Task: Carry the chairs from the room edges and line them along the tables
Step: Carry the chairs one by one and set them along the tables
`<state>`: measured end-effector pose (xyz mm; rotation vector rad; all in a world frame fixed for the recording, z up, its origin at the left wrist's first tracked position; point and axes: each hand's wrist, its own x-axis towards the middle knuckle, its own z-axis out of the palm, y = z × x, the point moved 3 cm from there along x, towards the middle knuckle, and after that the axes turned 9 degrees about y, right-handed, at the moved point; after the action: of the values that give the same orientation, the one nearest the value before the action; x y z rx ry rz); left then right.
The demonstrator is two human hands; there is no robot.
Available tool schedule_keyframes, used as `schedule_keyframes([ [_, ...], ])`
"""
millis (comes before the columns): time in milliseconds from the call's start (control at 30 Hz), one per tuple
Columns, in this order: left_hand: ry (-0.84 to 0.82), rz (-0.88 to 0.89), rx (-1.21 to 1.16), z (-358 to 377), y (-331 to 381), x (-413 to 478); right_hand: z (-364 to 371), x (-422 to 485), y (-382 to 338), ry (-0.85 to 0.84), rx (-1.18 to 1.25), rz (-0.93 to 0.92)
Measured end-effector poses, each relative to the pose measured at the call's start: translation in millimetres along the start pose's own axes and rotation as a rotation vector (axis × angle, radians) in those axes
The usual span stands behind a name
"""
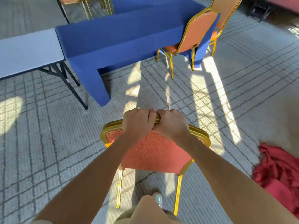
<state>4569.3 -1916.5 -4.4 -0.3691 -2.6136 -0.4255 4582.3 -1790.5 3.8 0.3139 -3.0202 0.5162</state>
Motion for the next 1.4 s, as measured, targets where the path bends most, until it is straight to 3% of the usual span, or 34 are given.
schedule_keyframes([
  [133,-0.179,-0.003,0.116,17,-4,50,-12,44,18,-0.005,0.046,0.029],
  [333,-0.197,0.139,0.289,49,-13,110,-14,117,43,-0.087,0.050,0.041],
  [533,-0.190,0.164,0.334,97,-29,182,-10,200,80,-0.109,0.054,0.050],
  [833,-0.350,0.206,0.227,171,-57,320,-4,345,135,-0.232,0.029,0.096],
  [1067,-0.233,0.220,0.207,182,-78,411,-30,437,149,-0.149,-0.050,-0.001],
  [1200,-0.217,0.054,0.142,196,-85,440,-34,463,161,-0.121,-0.126,-0.059],
  [1333,-0.284,0.115,0.043,225,-75,434,-15,465,184,-0.162,-0.129,-0.141],
  [1400,-0.329,-0.010,-0.022,249,-76,438,-5,469,202,-0.201,-0.113,-0.147],
])
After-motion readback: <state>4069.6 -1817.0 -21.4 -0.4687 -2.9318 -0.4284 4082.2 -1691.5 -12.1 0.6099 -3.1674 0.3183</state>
